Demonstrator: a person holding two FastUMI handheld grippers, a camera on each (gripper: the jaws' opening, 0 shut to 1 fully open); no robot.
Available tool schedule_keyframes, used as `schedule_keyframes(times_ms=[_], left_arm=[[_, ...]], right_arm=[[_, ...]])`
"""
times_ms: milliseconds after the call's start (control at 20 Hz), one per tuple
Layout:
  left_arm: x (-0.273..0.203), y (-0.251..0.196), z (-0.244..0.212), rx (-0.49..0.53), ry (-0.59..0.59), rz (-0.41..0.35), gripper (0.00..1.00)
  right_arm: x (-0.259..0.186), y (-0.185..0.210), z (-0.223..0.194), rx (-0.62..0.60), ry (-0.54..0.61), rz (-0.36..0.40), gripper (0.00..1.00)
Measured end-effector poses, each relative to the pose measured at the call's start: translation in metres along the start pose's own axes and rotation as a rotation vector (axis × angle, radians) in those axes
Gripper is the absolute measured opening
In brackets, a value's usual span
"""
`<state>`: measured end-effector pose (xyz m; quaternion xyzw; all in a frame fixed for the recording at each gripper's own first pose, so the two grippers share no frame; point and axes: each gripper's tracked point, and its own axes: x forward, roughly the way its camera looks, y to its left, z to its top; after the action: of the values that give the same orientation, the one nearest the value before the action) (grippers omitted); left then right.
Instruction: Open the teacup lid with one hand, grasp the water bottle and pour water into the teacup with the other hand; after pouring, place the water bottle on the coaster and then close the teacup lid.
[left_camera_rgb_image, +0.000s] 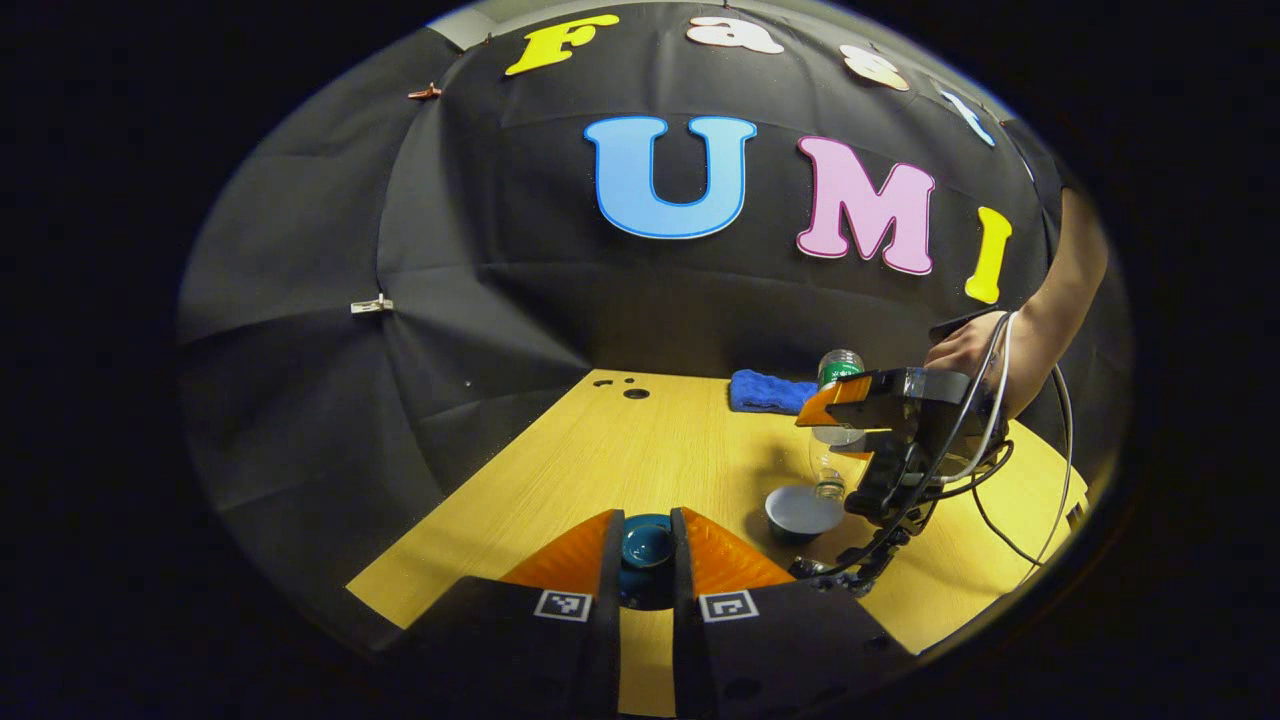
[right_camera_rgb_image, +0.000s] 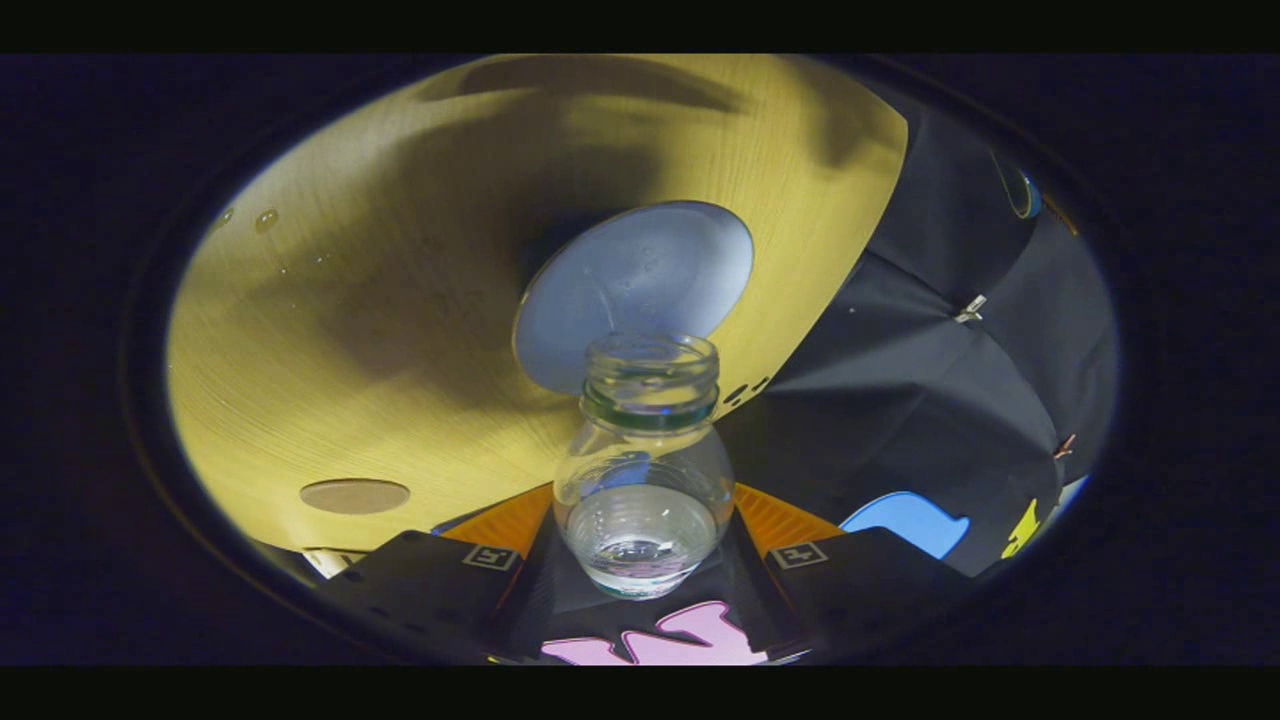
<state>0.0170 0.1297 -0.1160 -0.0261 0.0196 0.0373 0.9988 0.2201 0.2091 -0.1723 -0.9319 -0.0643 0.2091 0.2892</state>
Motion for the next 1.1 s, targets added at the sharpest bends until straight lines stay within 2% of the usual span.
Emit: schedule_keyframes(times_ms=[50, 150, 250, 300, 350, 400, 500, 550, 650, 700, 850, 900, 1050, 1100], left_arm=[[0.0, -0.001, 0.001, -0.003, 0.002, 0.0, 0.22], [0.001, -0.001, 0.001, -0.031, 0.009, 0.01, 0.25], [0.0, 0.003, 0.005, -0.039, 0.008, 0.028, 0.22], [-0.002, 0.004, 0.009, -0.037, 0.006, 0.035, 0.29], [-0.002, 0.004, 0.011, -0.034, 0.005, 0.042, 0.25], [-0.004, 0.005, 0.014, -0.03, 0.006, 0.048, 0.29], [-0.006, 0.006, 0.021, -0.03, 0.008, 0.063, 0.29], [-0.007, 0.005, 0.026, -0.041, 0.009, 0.071, 0.25], [-0.011, 0.003, 0.038, -0.059, 0.004, 0.087, 0.29], [-0.014, 0.003, 0.043, -0.056, 0.002, 0.096, 0.25], [-0.022, -0.002, 0.057, -0.026, 0.009, 0.11, 0.25], [-0.024, -0.004, 0.062, -0.013, 0.01, 0.111, 0.22], [-0.026, -0.017, 0.078, 0.01, 0.006, 0.116, 0.22], [-0.025, -0.023, 0.083, 0.018, -0.001, 0.122, 0.29]], right_arm=[[0.0, 0.001, 0.0, 0.015, 0.004, 0.015, 0.79], [0.001, -0.004, -0.002, 0.067, 0.021, 0.027, 0.76], [0.003, -0.002, -0.007, 0.139, 0.029, 0.037, 0.76], [0.003, -0.003, -0.009, 0.171, 0.027, 0.039, 0.76], [0.003, -0.003, -0.01, 0.202, 0.026, 0.043, 0.76], [0.003, -0.002, -0.014, 0.235, 0.027, 0.05, 0.76], [0.002, -0.002, -0.019, 0.313, 0.026, 0.066, 0.75], [-0.001, 0.002, -0.023, 0.365, 0.025, 0.076, 0.76], [0.004, 0.008, -0.033, 0.512, 0.02, 0.117, 0.76], [0.006, 0.009, -0.038, 0.608, 0.022, 0.141, 0.76], [0.007, 0.013, -0.057, 0.882, 0.031, 0.191, 0.76], [0.01, 0.017, -0.063, 0.973, 0.041, 0.209, 0.76], [0.011, 0.023, -0.086, 1.261, 0.052, 0.224, 0.76], [0.01, 0.025, -0.092, 1.362, 0.052, 0.23, 0.76]])
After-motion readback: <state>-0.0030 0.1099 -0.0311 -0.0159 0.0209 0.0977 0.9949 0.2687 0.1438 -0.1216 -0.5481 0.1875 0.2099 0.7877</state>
